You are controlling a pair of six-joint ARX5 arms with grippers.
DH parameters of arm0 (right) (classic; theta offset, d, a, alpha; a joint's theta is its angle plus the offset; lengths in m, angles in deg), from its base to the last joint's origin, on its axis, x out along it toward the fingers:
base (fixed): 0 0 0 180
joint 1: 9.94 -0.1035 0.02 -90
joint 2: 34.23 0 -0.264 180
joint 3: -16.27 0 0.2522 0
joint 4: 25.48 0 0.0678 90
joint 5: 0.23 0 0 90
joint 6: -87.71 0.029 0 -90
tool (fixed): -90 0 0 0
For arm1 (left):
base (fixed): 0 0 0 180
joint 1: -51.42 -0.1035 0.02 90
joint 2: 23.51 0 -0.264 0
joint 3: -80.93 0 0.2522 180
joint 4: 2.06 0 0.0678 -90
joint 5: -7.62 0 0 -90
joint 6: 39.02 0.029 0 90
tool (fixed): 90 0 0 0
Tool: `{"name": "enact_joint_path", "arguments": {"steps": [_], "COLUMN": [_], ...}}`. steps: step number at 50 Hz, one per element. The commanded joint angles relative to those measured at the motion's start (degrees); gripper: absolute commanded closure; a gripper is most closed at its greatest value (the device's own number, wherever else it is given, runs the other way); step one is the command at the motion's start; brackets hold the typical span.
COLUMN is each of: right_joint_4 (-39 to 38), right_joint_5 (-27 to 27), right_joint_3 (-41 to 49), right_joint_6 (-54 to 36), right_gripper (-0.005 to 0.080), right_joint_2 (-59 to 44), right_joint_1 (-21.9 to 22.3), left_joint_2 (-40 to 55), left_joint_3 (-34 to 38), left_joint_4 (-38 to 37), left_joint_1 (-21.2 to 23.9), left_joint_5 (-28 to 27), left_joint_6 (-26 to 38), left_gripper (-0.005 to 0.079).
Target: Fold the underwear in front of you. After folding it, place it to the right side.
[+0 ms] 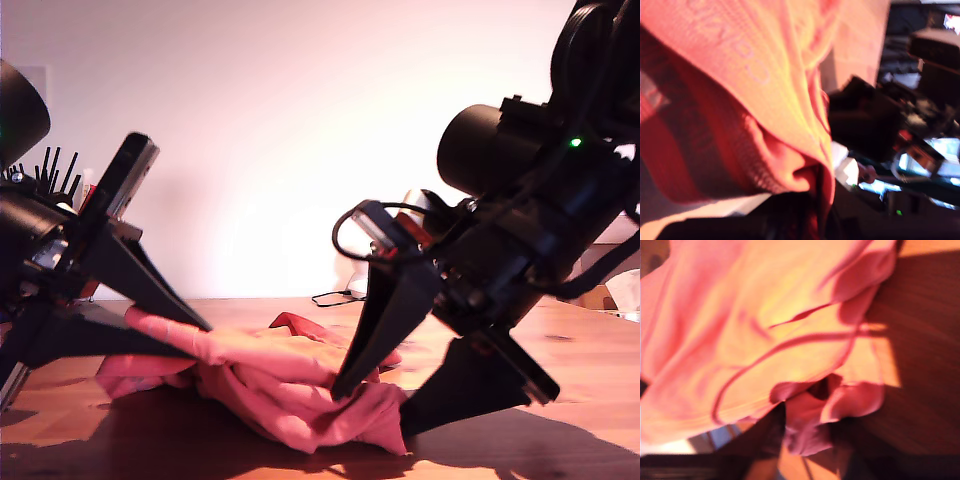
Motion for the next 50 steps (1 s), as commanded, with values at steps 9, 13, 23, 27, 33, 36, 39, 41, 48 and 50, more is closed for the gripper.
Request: {"name": "enact_joint_path", "arguments": {"steps": [9,13,23,27,33,36,39,41,48,50], "right_joint_4": [7.1,9.4,14.7,18.3,25.5,29.0,32.1,34.1,37.7,37.7], "right_joint_5": [-2.5,-2.8,-4.5,-5.0,-5.0,-5.1,-5.2,-5.2,-5.4,-5.4], "right_joint_3": [1.5,1.5,1.5,1.1,0.4,-0.4,-1.6,-2.7,-7.1,-8.4], "right_joint_6": [-1.6,-2.5,-2.7,-3.6,-4.7,-5.4,-6.2,-6.8,-8.2,-8.3], "right_gripper": [0.0765,0.0765,0.0765,0.0765,0.0765,0.0765,0.0765,0.0765,0.0765,0.0765], "right_joint_2": [-2.1,-0.4,6.7,9.3,13.3,15.0,16.5,17.3,17.6,17.6], "right_joint_1": [-1.2,-1.2,-1.2,-1.2,-1.3,-1.3,-1.3,-1.3,-1.3,-1.3], "left_joint_2": [-2.6,-3.3,-4.6,-4.9,-5.9,-6.6,-7.4,-8.1,-9.7,-9.7], "left_joint_3": [-0.5,-0.5,-0.5,-0.5,-0.5,-0.5,-0.5,-0.5,-0.5,-0.5], "left_joint_4": [-4.4,-8.4,-17.1,-19.5,-22.4,-23.7,-24.9,-25.4,-25.8,-25.7], "left_joint_1": [0.2,0.2,0.2,0.5,1.7,2.6,3.6,4.4,6.0,6.0], "left_joint_5": [-3.1,-3.2,-4.1,-5.2,-8.5,-10.7,-12.0,-12.5,-14.9,-15.1], "left_joint_6": [1.8,3.7,9.2,10.4,11.0,11.4,11.4,11.4,11.3,11.3], "left_gripper": [0.0762,0.0762,0.0762,0.0762,0.0762,0.0762,0.0762,0.0762,0.0762,0.0762]}}
